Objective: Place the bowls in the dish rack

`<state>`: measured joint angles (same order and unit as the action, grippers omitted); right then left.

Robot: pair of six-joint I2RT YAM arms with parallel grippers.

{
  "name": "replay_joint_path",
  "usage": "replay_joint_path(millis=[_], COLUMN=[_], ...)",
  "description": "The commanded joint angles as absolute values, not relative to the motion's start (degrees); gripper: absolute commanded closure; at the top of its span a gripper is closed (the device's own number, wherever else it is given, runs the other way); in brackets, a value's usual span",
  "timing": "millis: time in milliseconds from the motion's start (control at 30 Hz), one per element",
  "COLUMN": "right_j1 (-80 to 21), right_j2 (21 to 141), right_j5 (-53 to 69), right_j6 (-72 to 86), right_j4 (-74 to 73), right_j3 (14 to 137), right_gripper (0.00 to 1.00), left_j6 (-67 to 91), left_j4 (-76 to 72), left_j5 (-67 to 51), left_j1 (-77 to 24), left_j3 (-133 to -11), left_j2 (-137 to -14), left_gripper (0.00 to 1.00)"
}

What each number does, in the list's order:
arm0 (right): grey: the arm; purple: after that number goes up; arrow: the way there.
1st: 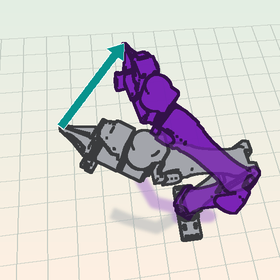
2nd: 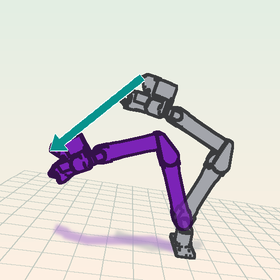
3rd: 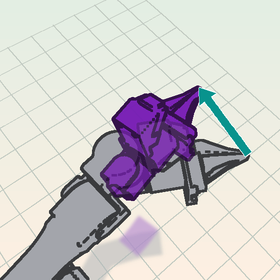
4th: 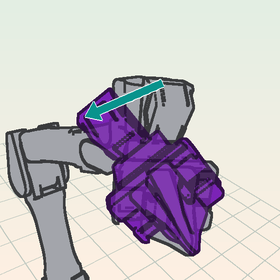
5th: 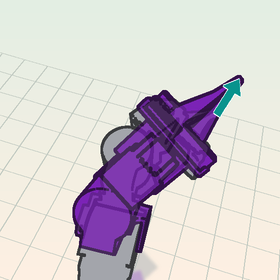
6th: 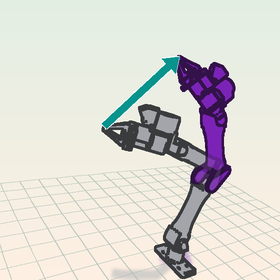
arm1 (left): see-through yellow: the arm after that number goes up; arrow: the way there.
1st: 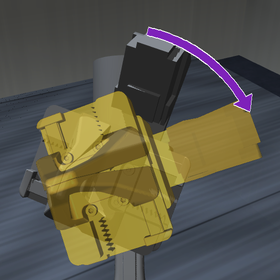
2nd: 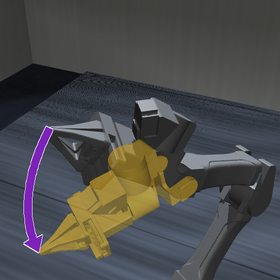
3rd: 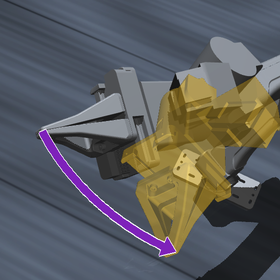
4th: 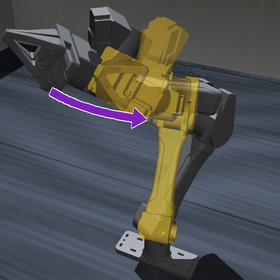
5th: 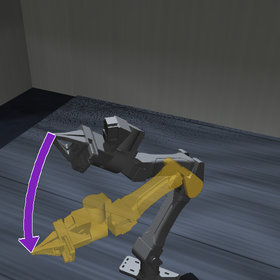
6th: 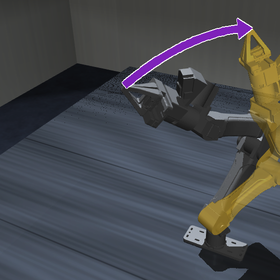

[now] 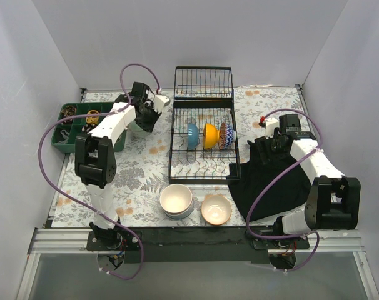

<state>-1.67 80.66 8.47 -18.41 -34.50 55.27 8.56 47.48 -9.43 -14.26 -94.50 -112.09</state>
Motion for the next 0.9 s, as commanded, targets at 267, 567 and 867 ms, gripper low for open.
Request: replay_joint_path(millis=[267,567,867], right_j1=[-1.9,-1.9,-1.8], right_j2=[79.4,77.4,77.0], right_j5=[7.0,6.4,5.9], right_j6=[-18.5,-18.6,-18.6], right_j4=[-33.8,-34.5,-35.2], right_j3=[56.2,54.4,54.5], right_gripper=[0.26,0.26,0.26], left_j6=[42.8,64.2,77.2], left_j4=[19.6,-10.7,-23.1], left_j5=[-48.4,-60.3,-59.9], left_j1=[-13.4,-12.8,-12.1], left_j3=[-83.9,-68.7,-64.6], left_j2=[-96.9,-94.5,-99.2], left_gripper=[1.00,1.00,1.00])
